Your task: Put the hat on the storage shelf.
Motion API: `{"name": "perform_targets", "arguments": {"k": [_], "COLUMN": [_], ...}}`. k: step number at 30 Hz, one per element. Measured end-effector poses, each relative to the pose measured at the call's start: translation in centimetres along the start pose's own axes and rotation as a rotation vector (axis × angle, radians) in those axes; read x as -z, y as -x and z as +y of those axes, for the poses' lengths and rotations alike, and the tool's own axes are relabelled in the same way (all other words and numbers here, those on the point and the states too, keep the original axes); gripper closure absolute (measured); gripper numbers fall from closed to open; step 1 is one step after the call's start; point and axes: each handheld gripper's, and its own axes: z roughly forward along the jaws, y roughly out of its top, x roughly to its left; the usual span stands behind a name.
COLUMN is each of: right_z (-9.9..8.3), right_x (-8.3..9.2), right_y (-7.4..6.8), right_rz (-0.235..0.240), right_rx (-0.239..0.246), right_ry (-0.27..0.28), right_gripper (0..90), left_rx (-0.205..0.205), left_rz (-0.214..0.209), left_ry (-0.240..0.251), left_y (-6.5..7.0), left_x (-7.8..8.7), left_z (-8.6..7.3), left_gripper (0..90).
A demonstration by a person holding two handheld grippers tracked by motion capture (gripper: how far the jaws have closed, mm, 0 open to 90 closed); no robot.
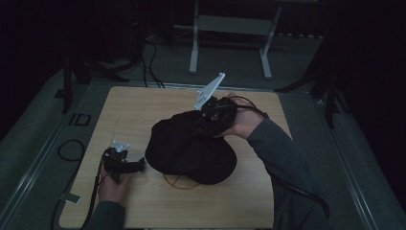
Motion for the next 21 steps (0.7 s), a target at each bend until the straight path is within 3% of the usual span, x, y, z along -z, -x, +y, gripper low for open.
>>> {"name": "perform_targets", "arguments": {"k": [14,21], "right_z": [0.31,-0.06], "right_x": [-0.30,0.35], "right_y": [-0.11,0.03], "right_rz": [-0.028,-0.033], "right_rx": [-0.008,-0.041], "right_ry": [0.010,0.027], "right_gripper": [40.1,38.1], "left_rx": [0.000,0.002], "left_rz": [0.000,0.000], "left_ry": [0.000,0.002], "left_y": [0.00,0.01], "left_x": [0.00,-0.01], "left_z": [0.00,0.00], "left_gripper": [0.1,0.1]}}
